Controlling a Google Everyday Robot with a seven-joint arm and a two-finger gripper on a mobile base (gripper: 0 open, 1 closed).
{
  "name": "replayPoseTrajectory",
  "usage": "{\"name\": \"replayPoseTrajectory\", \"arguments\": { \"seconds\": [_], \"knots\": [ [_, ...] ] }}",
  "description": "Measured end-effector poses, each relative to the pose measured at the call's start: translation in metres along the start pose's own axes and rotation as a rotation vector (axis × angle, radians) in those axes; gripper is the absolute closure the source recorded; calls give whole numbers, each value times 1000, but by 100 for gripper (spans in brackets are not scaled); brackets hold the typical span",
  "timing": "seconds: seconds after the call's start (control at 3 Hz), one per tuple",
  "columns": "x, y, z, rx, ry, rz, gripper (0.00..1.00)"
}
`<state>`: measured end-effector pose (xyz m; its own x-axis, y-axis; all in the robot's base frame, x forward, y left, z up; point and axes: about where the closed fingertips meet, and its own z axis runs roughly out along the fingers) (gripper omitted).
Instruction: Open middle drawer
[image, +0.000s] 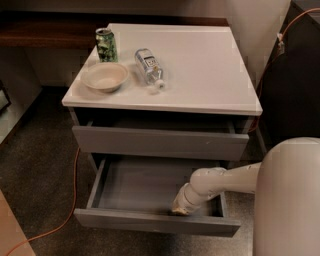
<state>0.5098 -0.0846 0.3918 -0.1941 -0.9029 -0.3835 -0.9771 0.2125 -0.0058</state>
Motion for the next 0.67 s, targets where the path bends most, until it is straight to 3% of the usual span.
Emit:
{"name": "replayPoseTrajectory", "arguments": {
  "seconds": [0.33,0.67],
  "knots": [
    [-3,35,9,-8,0,52,100],
    [-3,35,9,-8,0,52,100]
  ]
}}
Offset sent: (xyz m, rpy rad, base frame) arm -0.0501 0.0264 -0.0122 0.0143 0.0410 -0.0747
